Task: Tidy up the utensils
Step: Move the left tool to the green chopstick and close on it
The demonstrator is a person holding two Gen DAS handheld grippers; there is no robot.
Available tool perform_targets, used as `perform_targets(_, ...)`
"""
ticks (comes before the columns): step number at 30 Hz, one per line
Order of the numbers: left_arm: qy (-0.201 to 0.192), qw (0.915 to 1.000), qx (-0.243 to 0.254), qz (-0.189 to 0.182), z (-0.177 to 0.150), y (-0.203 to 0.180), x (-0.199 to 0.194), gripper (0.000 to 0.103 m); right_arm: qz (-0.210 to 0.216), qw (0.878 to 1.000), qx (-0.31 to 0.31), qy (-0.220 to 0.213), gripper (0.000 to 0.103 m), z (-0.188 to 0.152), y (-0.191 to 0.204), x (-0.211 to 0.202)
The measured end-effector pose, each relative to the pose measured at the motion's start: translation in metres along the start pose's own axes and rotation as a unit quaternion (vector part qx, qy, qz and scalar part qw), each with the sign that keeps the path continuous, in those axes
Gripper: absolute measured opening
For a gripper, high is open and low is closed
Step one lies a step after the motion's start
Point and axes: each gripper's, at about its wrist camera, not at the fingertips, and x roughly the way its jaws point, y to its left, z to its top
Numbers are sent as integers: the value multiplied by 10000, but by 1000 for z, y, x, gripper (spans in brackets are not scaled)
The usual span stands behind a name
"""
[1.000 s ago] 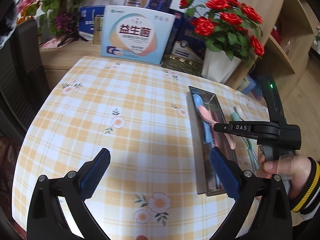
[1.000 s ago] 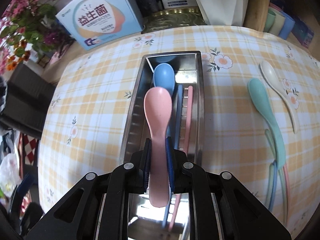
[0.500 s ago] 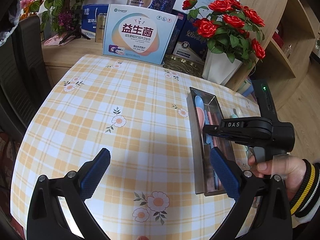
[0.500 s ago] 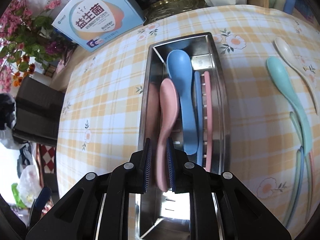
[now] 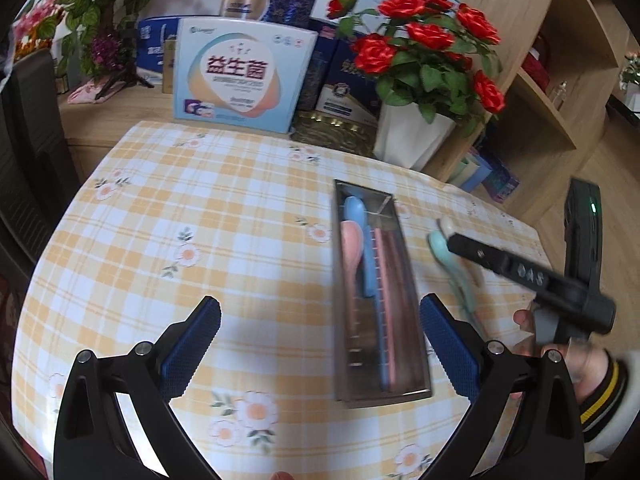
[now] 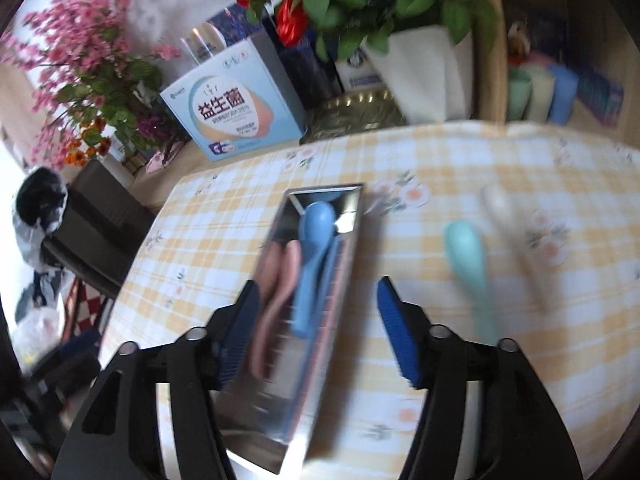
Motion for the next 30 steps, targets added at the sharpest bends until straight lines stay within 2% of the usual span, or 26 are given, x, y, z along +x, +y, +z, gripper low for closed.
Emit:
perform_targets(2,-19,10000,70,-46,0,-13,1,97,139,9998,-74,-134,85,-7,-19,-15)
perform_targets(3,-27,9999,93,-50,0,-18,1,97,225,9995,-115,-177,88,-12,-28,-23)
perform_targets(8,45,9994,334,-17,-4,-54,10,97,73,9987,-316,-404,88,-40,-69,-55)
perform_targets(11,143,9986,495,-105,-10,-74,18,97,-72,9987,-136,-488,88,-61,-102,-72)
perform_targets(19,585,9941,881,-254,-40,-140,51,90,-215,9991,36,-365,88,-99,-153,-85)
perform_targets(22,656,9928,984,-210,-52,-159,64,89,-503,9977,-12,-453,88,-105,-163,-87)
perform_targets(25,822,9916,961,-263,-65,-172,80,82,-788,9941,-304,-679,88,-110,-166,-92)
perform_targets(30,1158,9892,871,-222,-85,-182,103,69,-1248,9874,-575,-782,88,-114,-173,-91)
